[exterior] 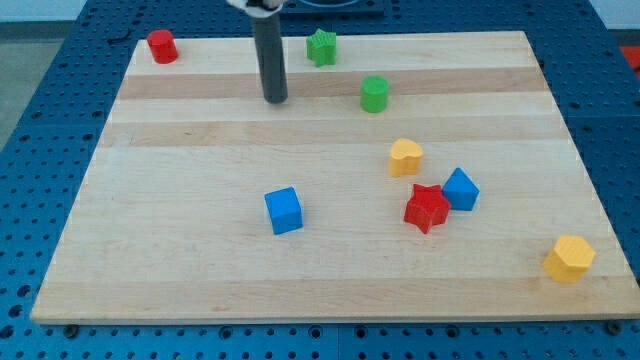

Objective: Move your arm towards the bottom center of the board

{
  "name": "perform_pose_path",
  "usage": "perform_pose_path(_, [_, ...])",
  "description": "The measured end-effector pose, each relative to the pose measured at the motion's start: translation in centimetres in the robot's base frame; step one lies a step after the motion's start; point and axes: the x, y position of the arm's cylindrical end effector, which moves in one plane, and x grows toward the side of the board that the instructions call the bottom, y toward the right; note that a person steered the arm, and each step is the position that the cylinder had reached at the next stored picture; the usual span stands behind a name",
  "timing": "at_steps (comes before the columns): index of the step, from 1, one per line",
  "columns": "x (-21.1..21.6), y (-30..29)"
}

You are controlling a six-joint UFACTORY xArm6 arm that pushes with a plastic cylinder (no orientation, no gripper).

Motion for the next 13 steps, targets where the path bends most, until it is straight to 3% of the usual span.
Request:
perform_pose_path(1, [5.4, -0.1])
perform_pose_path(3, [6.2, 0.1])
perform_pose_path(4, [8.5, 0.1])
perform_pose_path(5, [10.4, -3.7])
perform_pose_path(6, [13.4, -7.9])
perform_pose_path(7, [19.4, -7.9])
perform_pose_path(10, [20.9, -7.6])
perform_pose_path(13, [27.7, 8.5])
